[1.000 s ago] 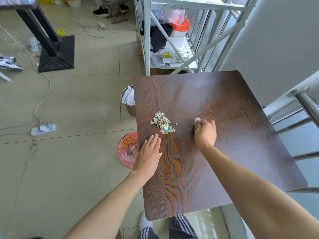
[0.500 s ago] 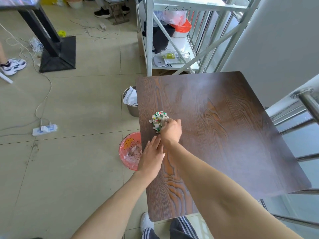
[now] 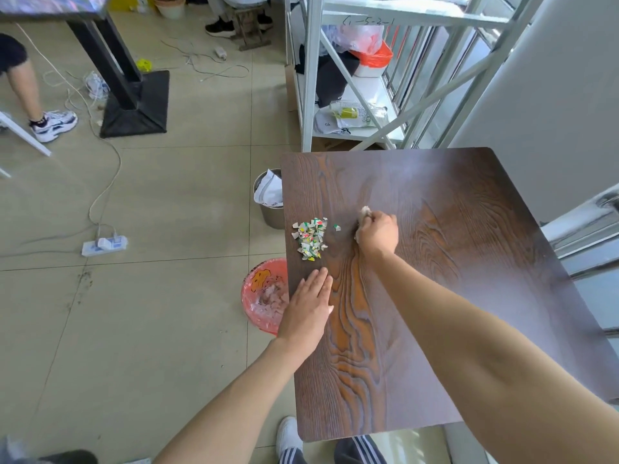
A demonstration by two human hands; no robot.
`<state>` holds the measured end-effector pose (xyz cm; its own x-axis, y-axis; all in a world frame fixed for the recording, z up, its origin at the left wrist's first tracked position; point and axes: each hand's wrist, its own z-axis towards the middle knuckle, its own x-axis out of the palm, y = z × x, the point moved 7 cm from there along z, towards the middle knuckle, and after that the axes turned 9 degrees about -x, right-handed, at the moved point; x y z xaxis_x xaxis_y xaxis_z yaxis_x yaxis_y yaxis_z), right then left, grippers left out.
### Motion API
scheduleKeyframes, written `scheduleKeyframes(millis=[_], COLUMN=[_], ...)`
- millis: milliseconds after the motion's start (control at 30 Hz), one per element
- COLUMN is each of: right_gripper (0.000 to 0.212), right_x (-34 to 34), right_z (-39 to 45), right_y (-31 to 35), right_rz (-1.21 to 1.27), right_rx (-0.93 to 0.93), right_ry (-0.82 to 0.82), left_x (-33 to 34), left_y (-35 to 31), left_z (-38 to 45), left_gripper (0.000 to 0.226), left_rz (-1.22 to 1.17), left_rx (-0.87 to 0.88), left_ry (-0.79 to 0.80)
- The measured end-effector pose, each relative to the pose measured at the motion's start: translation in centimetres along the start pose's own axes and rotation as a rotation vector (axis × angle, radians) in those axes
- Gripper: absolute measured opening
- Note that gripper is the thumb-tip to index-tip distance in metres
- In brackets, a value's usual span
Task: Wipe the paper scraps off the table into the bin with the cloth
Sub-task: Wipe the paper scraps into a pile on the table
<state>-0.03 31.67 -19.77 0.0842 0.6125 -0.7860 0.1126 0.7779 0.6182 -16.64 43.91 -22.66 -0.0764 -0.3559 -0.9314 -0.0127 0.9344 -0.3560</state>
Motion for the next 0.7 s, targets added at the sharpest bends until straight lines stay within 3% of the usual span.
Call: scheduleKeyframes(millis=[333, 567, 700], right_gripper=[0.027, 0.027, 0.023], right_x=[6.2, 8.2, 5.1], right_z=[0.3, -0.3, 0.3], right_y=[5.8, 8.8, 7.4], right_rz=[0.001, -0.103, -0.005], right_rx=[-0.219, -0.626, -0.531], right_ry=[0.176, 0.415, 0.242], left_x=[0.9, 0.5, 0.3], left_y=[0.3, 0.3, 0.2], left_z=[0.3, 0.3, 0.3], left_gripper=[0.058, 0.059, 0.058], left_rz=[0.057, 0.075, 0.056], left_rx=[-0.026, -0.01, 0.028], left_ry=[0.026, -0.005, -0.048])
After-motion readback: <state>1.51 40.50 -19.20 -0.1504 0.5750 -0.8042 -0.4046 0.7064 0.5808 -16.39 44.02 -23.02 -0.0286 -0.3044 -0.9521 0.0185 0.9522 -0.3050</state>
